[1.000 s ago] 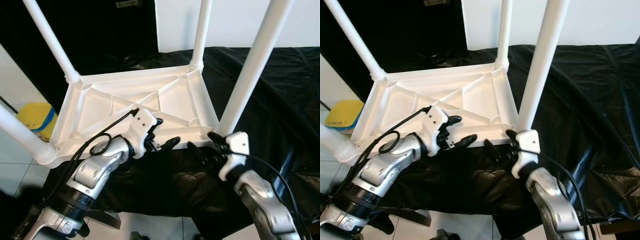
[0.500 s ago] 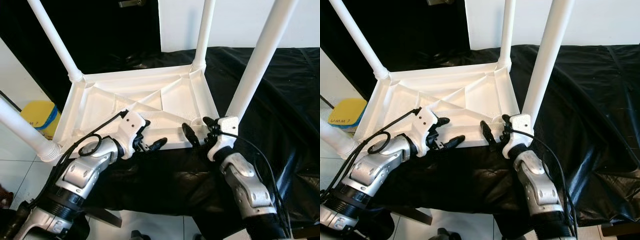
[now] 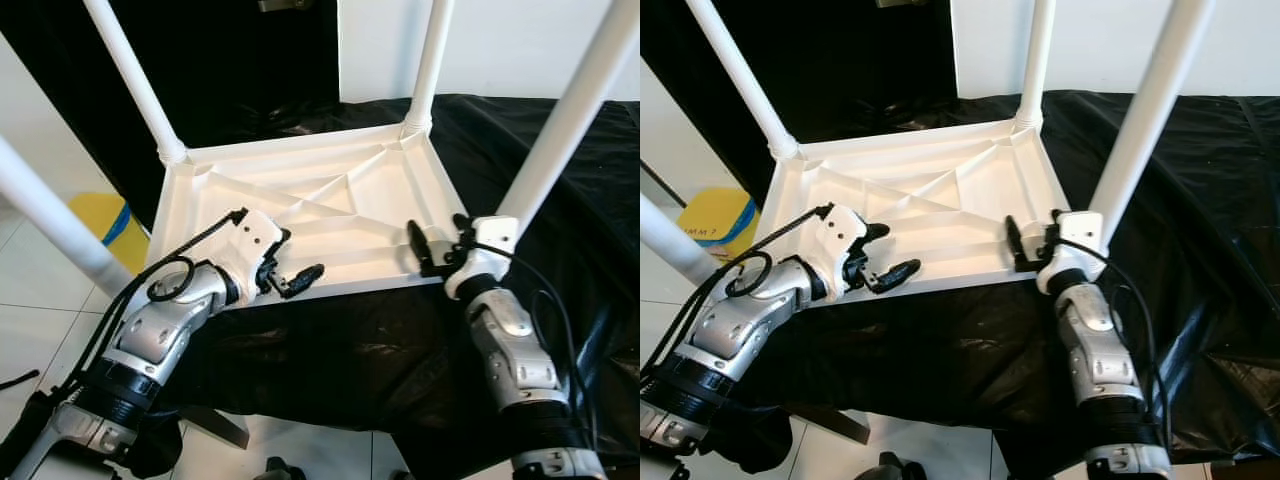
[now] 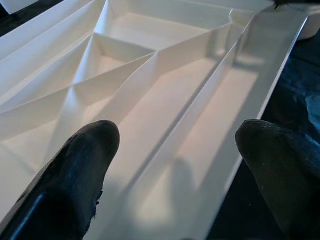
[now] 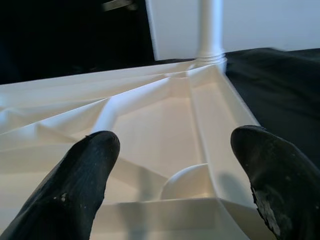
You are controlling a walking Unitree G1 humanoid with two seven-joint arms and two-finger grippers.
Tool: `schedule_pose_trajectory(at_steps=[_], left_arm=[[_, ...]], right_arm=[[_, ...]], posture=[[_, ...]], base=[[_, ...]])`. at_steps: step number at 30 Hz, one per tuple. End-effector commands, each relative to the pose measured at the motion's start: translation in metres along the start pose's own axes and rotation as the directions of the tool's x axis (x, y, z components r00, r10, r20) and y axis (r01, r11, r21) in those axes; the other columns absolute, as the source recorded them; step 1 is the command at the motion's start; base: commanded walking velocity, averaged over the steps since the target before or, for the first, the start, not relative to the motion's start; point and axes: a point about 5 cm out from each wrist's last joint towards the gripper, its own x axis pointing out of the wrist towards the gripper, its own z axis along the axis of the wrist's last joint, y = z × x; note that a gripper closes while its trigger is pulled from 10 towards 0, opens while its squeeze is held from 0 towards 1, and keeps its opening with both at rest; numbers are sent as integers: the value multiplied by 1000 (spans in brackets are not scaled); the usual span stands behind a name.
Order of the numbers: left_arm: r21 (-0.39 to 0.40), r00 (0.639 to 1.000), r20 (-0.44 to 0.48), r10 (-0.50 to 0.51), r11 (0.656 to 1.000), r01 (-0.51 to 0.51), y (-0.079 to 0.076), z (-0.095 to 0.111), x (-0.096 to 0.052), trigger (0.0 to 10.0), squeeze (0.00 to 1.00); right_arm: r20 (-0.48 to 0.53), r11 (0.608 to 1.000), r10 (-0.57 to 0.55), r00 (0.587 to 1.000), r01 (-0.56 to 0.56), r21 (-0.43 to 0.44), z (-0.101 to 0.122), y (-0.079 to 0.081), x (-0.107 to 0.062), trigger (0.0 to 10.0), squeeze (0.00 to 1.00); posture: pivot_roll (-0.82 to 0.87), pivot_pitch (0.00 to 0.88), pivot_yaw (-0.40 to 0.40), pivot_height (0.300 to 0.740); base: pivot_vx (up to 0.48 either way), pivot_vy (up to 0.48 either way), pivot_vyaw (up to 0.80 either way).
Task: Building children table
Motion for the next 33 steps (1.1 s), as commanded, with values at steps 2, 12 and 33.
schedule_pose_trajectory(at_steps=[2,12,33], left_arm=[[30,963,-14,-269,963,269,-10,0,-2,10000,0],[88,959,-21,-283,955,284,1,7,5,10000,0],[131,928,77,-364,927,352,-13,26,27,10000,0]], right_arm=[[4,997,-76,997,76,-15,-1,-16,-3,10000,0],[36,968,-232,972,234,-89,2,-56,-13,10000,0],[46,944,-298,953,302,-133,0,-59,-23,10000,0]], posture=[[-111,83,78,740],[-132,83,85,740],[-143,83,79,740]], base=[[0,0,0],[0,0,0],[0,0,0]])
